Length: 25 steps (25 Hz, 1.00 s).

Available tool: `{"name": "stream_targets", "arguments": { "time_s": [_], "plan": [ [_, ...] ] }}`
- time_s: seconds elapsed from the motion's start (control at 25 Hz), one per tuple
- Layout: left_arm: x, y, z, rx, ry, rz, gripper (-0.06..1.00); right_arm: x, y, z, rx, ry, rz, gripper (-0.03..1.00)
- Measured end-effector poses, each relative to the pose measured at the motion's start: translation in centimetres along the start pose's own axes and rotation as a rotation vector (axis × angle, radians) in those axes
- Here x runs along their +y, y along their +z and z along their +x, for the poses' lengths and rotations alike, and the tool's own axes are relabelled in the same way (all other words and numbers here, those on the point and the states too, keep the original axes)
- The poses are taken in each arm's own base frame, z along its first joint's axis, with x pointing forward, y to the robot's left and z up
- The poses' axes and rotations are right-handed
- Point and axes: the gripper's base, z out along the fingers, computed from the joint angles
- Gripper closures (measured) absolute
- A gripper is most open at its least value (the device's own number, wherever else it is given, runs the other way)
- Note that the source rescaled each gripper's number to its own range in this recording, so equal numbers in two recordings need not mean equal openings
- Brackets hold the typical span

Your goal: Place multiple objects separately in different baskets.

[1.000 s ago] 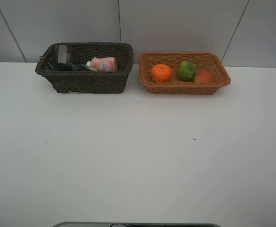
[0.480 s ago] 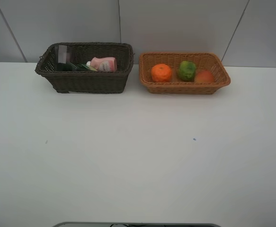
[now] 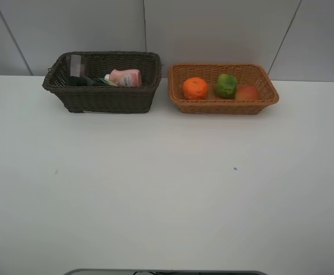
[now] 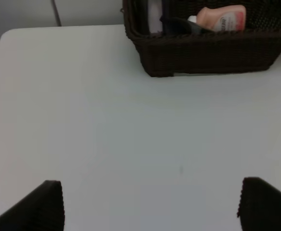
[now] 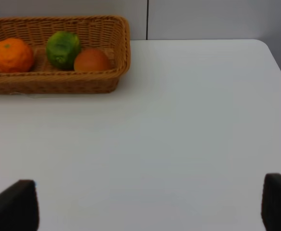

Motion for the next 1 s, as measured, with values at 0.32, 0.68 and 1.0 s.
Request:
{"name": "stream_targets", "arguments": {
  "time_s": [0.32,0.68,1.0],
  "plan": [
    [-0.22,0.00,-0.01,-0.001,-0.021,0.014,0.01,0.00,0.00,0.00,0.000,0.000,0.000,0.02],
    [-0.23,0.00,-0.01,-0.001,-0.022,0.017,0.01,0.00,0.00,0.00,0.000,0.000,0.000,0.02],
    [-0.23,0.00,-0.01,-0.001,-0.023,0.017,0.01,0.00,0.00,0.00,0.000,0.000,0.000,0.02]
  ]
}}
